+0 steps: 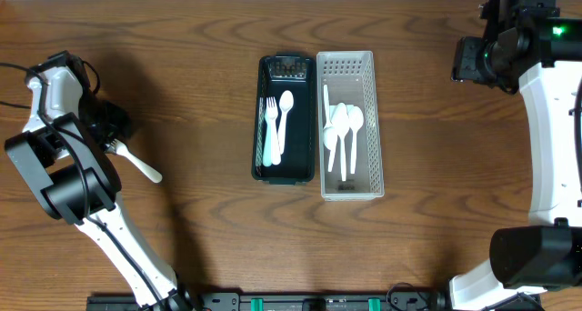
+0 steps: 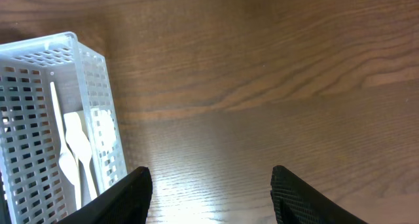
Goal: Pack container
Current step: 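Carry the last white fork into the dark green basket and release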
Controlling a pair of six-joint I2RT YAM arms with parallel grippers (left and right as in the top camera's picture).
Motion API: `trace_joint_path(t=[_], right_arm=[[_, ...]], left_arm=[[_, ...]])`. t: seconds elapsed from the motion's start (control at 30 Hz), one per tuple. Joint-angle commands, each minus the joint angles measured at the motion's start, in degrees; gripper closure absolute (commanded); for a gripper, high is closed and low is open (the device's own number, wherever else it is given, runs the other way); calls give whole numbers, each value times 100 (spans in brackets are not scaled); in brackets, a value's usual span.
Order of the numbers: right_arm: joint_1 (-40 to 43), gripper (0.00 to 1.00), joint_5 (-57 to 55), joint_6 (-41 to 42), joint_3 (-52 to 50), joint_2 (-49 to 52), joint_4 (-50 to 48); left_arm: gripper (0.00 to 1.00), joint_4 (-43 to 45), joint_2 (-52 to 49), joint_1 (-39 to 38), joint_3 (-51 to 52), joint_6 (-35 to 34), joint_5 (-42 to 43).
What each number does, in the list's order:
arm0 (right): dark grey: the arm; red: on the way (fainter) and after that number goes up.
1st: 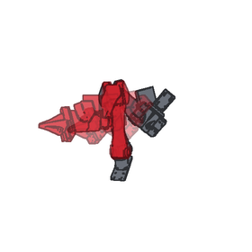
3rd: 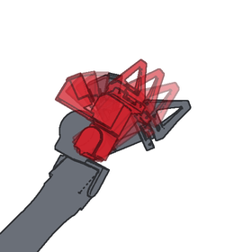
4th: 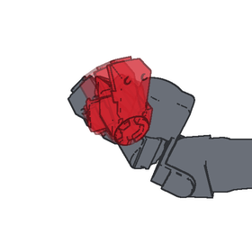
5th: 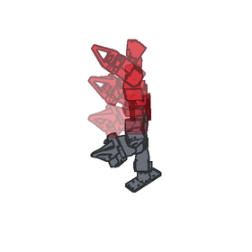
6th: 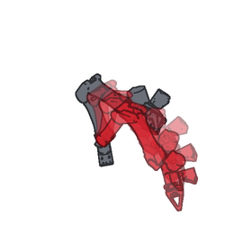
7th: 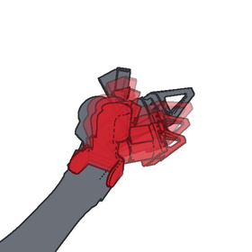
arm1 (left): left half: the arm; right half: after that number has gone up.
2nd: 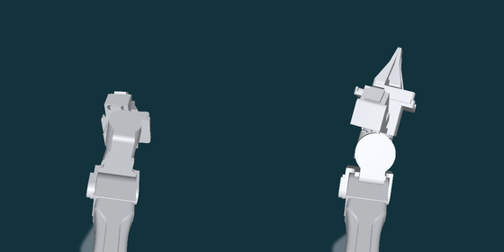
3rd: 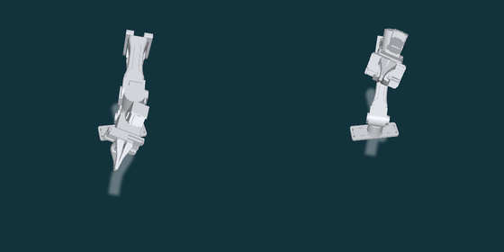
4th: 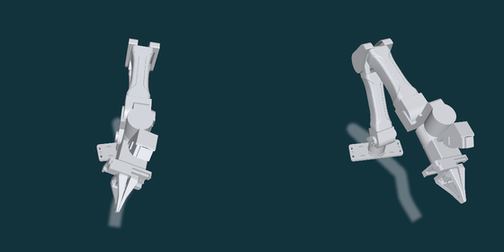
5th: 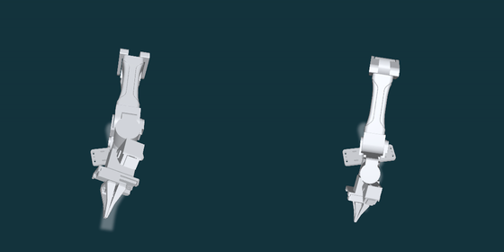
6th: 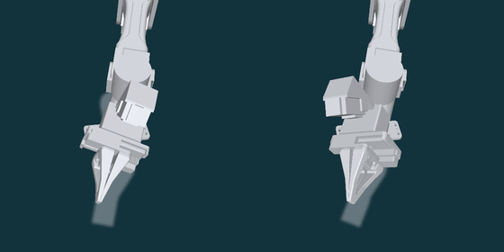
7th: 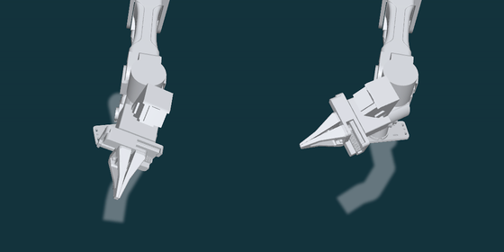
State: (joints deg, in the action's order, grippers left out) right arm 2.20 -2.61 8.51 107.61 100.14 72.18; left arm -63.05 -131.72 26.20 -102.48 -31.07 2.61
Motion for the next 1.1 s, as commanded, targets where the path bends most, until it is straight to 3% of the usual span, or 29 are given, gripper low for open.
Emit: trace_joint_path(t=[0.0, 0.67, 1.07], right_arm=[[90, 39, -61, -39, 31, 0, 11], [90, 39, -61, -39, 31, 0, 0], [90, 39, -61, -42, 31, 0, -42]], left_arm=[[55, -33, -247, 52, 103, 59, -175], [75, -59, -24, -203, 98, 387, -173], [75, -264, 2081, -1532, 39, 695, -146]])
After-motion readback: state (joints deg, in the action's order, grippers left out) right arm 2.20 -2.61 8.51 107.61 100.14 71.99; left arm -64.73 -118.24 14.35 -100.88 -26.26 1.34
